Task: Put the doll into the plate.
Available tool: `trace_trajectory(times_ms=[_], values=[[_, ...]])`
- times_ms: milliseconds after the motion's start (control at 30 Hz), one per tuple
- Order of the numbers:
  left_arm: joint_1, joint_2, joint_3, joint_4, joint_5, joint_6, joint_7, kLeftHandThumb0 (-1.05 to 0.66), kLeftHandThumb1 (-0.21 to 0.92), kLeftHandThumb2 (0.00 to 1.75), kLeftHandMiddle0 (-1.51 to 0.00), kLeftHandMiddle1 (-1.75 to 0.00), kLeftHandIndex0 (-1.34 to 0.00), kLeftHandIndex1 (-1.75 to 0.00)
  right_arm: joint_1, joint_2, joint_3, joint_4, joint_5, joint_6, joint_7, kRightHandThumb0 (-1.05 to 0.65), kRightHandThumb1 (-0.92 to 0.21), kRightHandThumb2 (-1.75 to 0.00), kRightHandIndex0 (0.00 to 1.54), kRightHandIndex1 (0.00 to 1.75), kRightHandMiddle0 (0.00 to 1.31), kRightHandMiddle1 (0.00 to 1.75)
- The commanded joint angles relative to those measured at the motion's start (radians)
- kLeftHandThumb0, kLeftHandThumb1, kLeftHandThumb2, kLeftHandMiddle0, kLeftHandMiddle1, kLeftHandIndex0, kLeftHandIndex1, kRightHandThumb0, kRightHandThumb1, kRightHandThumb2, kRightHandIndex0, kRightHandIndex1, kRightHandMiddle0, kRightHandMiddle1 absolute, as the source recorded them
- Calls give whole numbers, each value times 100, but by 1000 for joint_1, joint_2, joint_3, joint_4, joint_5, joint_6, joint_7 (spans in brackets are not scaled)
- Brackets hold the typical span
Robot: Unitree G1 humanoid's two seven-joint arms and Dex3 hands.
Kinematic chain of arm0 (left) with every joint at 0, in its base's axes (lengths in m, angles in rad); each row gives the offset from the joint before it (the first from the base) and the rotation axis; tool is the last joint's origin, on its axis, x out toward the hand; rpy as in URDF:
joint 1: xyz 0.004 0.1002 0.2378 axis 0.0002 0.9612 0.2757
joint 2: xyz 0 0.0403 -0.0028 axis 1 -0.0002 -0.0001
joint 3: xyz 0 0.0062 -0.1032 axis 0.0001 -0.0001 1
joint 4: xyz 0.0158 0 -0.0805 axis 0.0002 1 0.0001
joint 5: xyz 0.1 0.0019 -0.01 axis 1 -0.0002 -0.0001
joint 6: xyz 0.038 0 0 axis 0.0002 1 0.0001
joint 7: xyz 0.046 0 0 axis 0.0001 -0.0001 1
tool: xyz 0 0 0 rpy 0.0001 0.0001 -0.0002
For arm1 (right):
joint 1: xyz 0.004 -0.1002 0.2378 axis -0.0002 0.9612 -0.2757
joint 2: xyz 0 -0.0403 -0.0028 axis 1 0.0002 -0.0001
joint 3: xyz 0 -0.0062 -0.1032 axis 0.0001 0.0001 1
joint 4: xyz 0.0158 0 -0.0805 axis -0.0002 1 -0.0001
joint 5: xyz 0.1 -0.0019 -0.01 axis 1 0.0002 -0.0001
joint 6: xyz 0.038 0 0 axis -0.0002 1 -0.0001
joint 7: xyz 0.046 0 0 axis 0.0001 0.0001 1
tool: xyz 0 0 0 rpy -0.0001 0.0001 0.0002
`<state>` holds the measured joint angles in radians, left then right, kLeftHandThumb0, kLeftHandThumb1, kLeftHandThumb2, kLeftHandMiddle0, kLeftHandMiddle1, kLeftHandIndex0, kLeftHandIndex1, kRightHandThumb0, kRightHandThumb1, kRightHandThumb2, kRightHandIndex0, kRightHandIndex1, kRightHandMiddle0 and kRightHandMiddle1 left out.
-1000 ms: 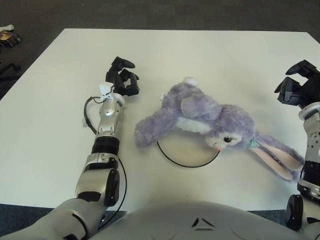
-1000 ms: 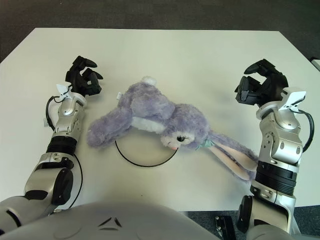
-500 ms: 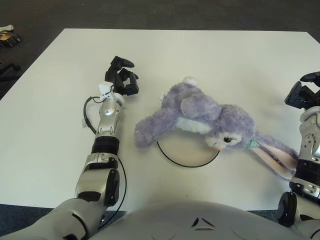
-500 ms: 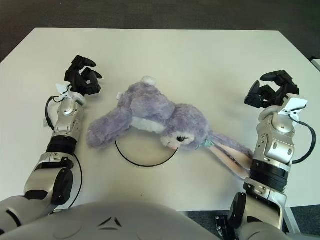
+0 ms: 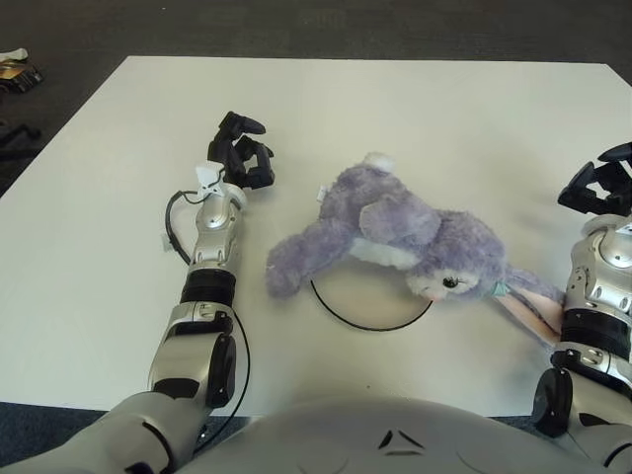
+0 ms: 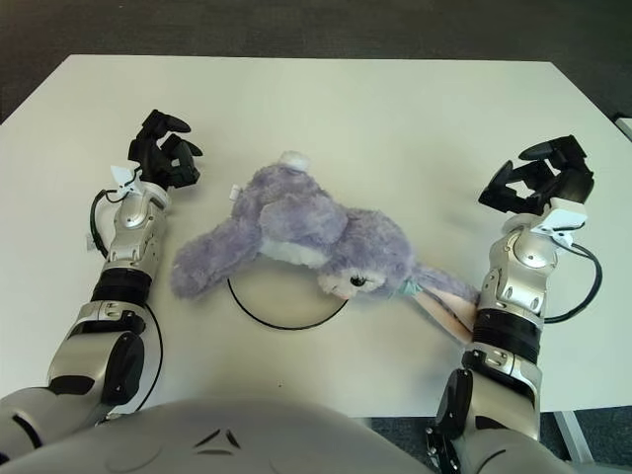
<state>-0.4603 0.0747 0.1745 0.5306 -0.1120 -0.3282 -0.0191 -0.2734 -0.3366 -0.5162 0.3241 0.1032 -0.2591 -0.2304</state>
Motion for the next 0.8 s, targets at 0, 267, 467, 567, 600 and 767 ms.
trace_trajectory(times_ms=[0,267,467,567,600,767], values=[[16,3,3,-5,6,8,13,-1,25,141,-55,-175,-54,-175,-15,-23,-11,49,0,-37,-4,-1,10,-175,87,175,78,165],[22,2,2,-13,3,17,16,-1,25,140,-55,-175,-53,-175,-30,-65,-43,123,17,-38,-13,-1,10,-175,87,175,78,165],[23,3,2,-12,-2,19,10,0,26,140,-54,-175,-53,-175,-9,-102,-76,122,50,-21,12,-1,9,-175,87,175,78,166],[22,4,2,-11,-1,22,10,0,26,139,-54,-175,-53,-175,-1,-111,-78,117,40,-17,0,-1,9,-175,86,175,77,167],[22,5,2,-11,-1,23,10,0,26,139,-54,-175,-53,-175,0,-112,-78,116,35,-16,-5,-1,9,-175,86,175,76,168],[20,4,3,-4,-1,15,9,-1,26,139,-54,-175,-52,-175,24,-122,-82,104,2,-18,-43,-1,8,-175,87,175,75,169]])
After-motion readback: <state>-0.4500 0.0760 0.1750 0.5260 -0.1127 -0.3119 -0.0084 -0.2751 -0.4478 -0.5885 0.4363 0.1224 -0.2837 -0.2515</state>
